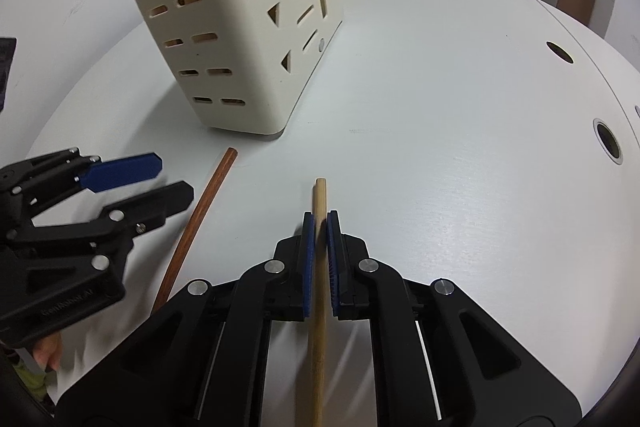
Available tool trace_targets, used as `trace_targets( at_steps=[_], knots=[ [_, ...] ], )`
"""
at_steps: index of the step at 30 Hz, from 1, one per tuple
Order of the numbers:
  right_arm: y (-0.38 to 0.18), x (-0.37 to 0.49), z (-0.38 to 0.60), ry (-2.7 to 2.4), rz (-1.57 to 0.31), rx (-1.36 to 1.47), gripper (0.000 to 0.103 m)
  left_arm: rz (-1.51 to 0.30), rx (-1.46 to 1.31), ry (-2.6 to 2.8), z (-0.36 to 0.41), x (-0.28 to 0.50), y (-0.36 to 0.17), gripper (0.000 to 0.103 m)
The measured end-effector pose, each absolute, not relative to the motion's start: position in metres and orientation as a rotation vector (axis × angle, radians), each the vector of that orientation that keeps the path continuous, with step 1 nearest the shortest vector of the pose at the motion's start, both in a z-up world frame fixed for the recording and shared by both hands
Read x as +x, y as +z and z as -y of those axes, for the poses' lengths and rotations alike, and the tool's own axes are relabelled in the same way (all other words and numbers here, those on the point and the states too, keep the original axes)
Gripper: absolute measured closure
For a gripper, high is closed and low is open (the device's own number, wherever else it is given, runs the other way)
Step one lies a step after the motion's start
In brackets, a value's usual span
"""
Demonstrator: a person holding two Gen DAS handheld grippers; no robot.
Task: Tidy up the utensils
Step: 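Close the right tool on the light chopstick while the left tool grips the brown one, then lift both chopsticks and carry them up over the cream holder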
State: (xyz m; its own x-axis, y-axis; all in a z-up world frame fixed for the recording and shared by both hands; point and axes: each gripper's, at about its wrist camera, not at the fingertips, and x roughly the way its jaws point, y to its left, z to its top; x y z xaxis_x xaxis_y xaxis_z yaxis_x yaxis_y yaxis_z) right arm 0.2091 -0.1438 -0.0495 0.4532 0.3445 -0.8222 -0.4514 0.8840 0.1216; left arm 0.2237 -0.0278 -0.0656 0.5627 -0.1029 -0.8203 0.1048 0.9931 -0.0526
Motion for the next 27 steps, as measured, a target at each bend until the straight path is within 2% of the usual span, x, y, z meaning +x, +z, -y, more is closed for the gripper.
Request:
trace_targets(
  at_steps=[9,12,14,15,22,27],
  knots=[
    [-0.052,0.22,0.152,0.484,-0.986,-0.113,0.097,-1.01,0.025,-0.138,0.037,0.231,-0.076,0.064],
    [-0.052,0.219,0.152,0.482,-0.982,-0.115,0.097,-1.024,0.072,-0.123,0.044,0.237,-0.079,0.074],
    [-0.052,0.219,0.151,0.481,-0.981,-0.117,0.097,-1.03,0.077,-0.111,0.042,0.24,-0.079,0.087],
    [-0.052,0.219,0.151,0.481,-0.981,-0.119,0.097,-1.032,0.074,-0.107,0.041,0.241,-0.079,0.091],
    [-0.051,0.216,0.151,0.472,-0.974,-0.118,0.097,-1.039,0.081,-0.107,0.038,0.247,-0.076,0.096],
    [-0.039,0.211,0.153,0.476,-0.928,-0.097,0.097,-0.997,0.064,-0.123,0.035,0.239,-0.063,0.096]
  ],
)
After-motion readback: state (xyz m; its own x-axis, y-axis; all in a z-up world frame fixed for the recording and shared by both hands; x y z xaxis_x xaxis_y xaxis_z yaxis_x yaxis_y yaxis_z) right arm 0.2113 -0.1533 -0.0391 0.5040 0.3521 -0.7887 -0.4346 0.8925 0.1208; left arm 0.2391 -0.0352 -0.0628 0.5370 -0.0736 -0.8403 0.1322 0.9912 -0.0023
